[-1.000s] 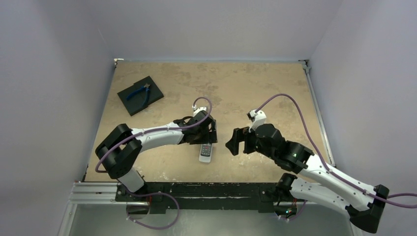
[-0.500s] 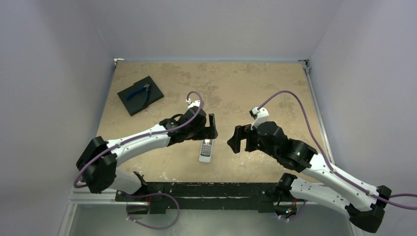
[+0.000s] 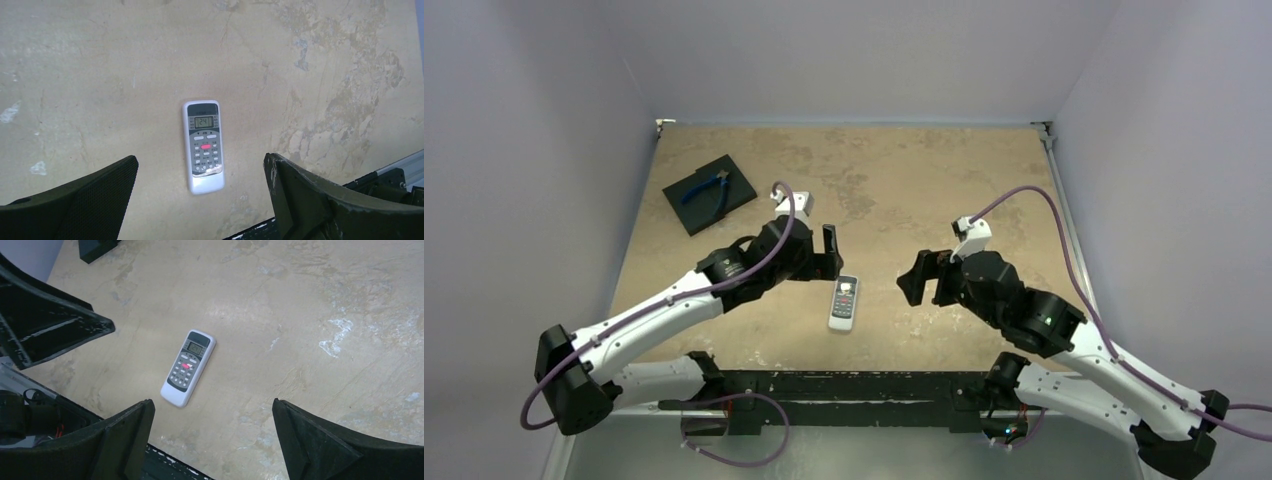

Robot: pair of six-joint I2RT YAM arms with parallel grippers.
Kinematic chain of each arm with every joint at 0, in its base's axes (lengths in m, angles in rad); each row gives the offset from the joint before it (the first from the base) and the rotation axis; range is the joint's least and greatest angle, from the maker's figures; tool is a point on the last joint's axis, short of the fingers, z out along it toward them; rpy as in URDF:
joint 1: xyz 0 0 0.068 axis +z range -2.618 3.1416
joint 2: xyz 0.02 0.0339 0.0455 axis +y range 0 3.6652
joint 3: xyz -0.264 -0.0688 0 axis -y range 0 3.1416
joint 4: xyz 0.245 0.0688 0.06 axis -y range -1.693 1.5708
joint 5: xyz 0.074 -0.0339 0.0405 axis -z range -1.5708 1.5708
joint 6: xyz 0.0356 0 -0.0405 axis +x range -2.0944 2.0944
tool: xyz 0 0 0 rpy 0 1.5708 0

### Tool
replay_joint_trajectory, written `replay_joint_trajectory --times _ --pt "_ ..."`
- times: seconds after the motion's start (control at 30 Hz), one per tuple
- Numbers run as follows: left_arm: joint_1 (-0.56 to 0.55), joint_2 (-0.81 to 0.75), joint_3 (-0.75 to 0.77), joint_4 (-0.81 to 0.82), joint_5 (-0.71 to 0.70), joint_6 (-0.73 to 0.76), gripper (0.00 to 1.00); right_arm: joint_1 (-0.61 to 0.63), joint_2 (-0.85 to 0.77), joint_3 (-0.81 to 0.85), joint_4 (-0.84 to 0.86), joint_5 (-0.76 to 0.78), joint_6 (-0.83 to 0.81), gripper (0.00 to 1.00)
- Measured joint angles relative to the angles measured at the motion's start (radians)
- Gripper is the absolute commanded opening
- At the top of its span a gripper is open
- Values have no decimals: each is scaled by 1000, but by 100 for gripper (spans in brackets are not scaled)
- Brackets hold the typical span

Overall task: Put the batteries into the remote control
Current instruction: Reset both arms

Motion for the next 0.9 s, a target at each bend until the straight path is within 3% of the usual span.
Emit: replay_joint_trajectory --times 0.57,0.9 --pt "0 -332 10 -187 -56 130 99 0 -76 -7 10 117 32 99" --pt "0 -399 10 -249 -70 131 99 0 -71 -8 52 77 7 99"
